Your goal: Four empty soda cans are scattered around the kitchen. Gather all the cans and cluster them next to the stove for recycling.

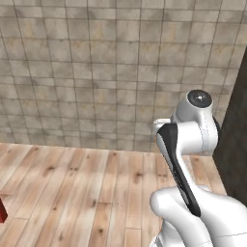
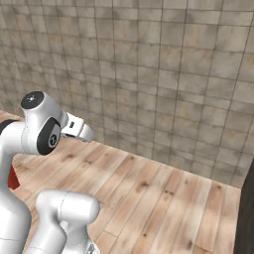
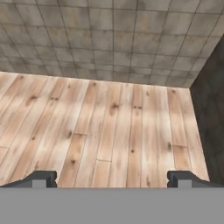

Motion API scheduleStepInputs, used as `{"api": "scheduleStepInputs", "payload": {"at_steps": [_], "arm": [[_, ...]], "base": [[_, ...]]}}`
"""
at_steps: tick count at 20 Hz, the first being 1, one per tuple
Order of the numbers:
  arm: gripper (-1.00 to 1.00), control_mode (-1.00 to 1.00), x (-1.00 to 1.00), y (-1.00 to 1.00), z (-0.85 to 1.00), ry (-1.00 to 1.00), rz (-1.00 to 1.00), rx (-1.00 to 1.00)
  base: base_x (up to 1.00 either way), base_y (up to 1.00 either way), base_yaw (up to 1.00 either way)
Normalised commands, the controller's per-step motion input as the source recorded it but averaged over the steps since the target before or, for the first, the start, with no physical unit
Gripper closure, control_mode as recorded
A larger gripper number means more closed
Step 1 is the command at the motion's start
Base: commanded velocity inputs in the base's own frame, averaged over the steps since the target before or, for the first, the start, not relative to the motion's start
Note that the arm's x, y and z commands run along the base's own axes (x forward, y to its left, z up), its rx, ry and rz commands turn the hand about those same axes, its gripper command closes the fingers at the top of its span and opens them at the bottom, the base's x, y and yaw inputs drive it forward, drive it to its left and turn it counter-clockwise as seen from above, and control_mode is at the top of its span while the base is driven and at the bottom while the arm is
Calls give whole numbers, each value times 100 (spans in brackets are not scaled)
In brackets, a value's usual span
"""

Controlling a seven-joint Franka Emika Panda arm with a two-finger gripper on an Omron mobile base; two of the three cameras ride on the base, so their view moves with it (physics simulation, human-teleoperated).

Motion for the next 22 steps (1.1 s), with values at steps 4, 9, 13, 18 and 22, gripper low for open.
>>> {"api": "scheduleStepInputs", "payload": {"at_steps": [4, 9, 13, 18, 22], "arm": [[-100, 100, 0, 0, 0, 0, 0, 0], [-100, 100, 0, 0, 0, 0, 0, 0], [-100, 100, 0, 0, 0, 0, 0, 0], [-100, 100, 0, 0, 0, 0, 0, 0], [-100, 100, 0, 0, 0, 0, 0, 0]], "base": [[86, -35, 21], [49, -8, 37], [-7, 0, 50], [-8, 0, 50], [15, 0, 50]]}}
